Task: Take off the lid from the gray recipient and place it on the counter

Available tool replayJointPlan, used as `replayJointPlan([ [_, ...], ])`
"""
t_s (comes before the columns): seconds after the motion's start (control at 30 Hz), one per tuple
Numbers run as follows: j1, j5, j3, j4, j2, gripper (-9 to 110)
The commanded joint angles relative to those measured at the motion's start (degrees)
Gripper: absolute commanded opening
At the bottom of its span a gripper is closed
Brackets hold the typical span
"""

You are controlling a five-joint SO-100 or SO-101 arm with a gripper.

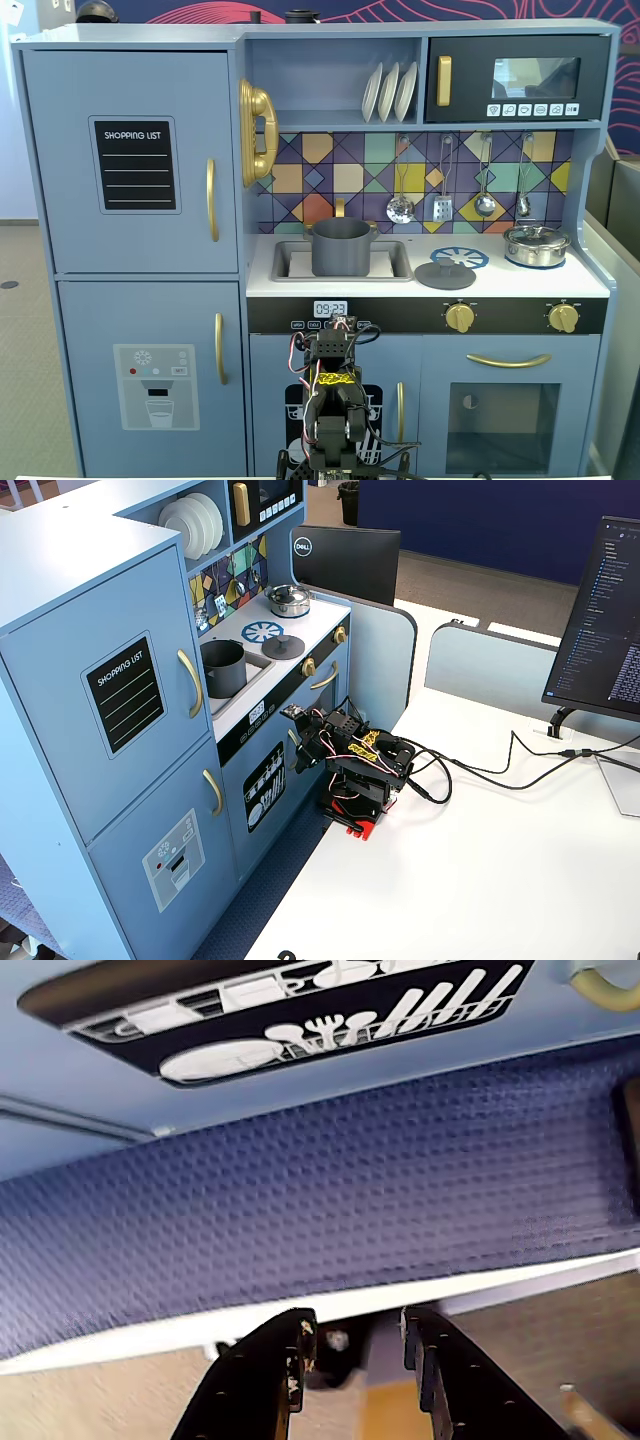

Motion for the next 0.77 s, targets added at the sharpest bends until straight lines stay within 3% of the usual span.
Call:
replayJointPlan([
  [0.0,0.9,-3.6,0.2,10.8,-0.2,2],
  [0.73,2.8,-3.3,0.2,10.8,-0.2,7],
])
